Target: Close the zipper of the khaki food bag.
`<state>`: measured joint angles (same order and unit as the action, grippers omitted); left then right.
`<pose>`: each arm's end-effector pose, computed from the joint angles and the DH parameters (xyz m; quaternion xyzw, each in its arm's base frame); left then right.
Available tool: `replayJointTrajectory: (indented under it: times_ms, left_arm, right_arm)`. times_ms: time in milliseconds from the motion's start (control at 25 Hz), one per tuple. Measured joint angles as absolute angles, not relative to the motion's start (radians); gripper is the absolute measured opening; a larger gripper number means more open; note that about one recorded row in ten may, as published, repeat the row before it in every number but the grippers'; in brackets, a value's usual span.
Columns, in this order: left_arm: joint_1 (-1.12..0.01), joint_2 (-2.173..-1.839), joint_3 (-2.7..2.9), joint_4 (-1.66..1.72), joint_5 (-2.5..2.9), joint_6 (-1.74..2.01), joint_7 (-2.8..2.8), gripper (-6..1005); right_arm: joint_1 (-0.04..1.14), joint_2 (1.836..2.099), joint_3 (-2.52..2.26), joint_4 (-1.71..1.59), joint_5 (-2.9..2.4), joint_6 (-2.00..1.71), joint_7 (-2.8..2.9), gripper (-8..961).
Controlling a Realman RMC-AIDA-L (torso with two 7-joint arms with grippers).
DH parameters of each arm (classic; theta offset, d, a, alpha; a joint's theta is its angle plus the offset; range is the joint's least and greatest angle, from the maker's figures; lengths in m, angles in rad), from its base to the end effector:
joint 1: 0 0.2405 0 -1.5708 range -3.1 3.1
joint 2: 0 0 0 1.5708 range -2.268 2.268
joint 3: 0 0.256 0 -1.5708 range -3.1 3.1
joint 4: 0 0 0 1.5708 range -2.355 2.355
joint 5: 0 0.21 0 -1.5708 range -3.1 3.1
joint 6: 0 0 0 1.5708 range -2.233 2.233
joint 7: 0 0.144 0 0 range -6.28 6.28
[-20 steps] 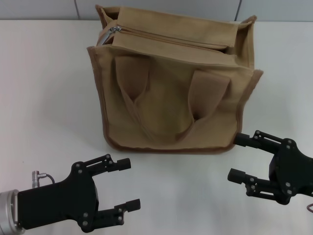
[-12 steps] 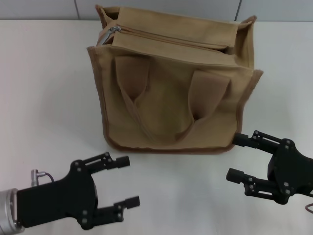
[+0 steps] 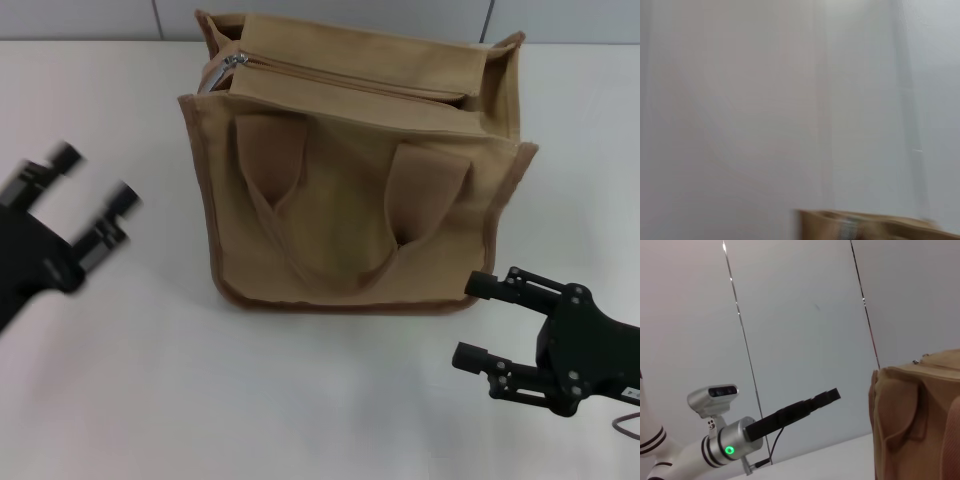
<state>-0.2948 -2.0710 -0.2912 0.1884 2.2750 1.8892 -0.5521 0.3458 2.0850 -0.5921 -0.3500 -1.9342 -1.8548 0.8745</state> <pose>-0.3203 0.2184 0.0112 -0.7909 -0.1254 -0.4508 0.3944 0.2867 0.2244 -0.0262 -0.9017 0.1392 0.3958 0.1038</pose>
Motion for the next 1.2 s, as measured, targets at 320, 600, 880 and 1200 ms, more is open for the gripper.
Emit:
replayJointTrajectory:
  times_ms: [320,600,880,1200]
  left_arm:
    - [-0.349,-2.069,-0.292,0.174,2.226,1.747,-0.551,747]
    - [-0.437,-2.074,-0.191,0.160,2.225,1.643,-0.551,746]
    - [-0.508,-2.075,-0.213,0.057,2.195,1.581,-0.451,745]
    - [-0.507,-2.074,-0.308,0.003,2.188,1.536,-0.390,744]
  right_arm:
    - [0.357,2.084,-0.592,-0.311,-1.934,-1.835,0.851,762]
    - [0.357,2.084,-0.592,-0.304,-1.934,-1.831,0.850,762]
    - [0.358,2.085,-0.592,-0.297,-1.934,-1.818,0.850,762]
    - [0.359,2.085,-0.589,-0.295,-1.928,-1.817,0.850,762]
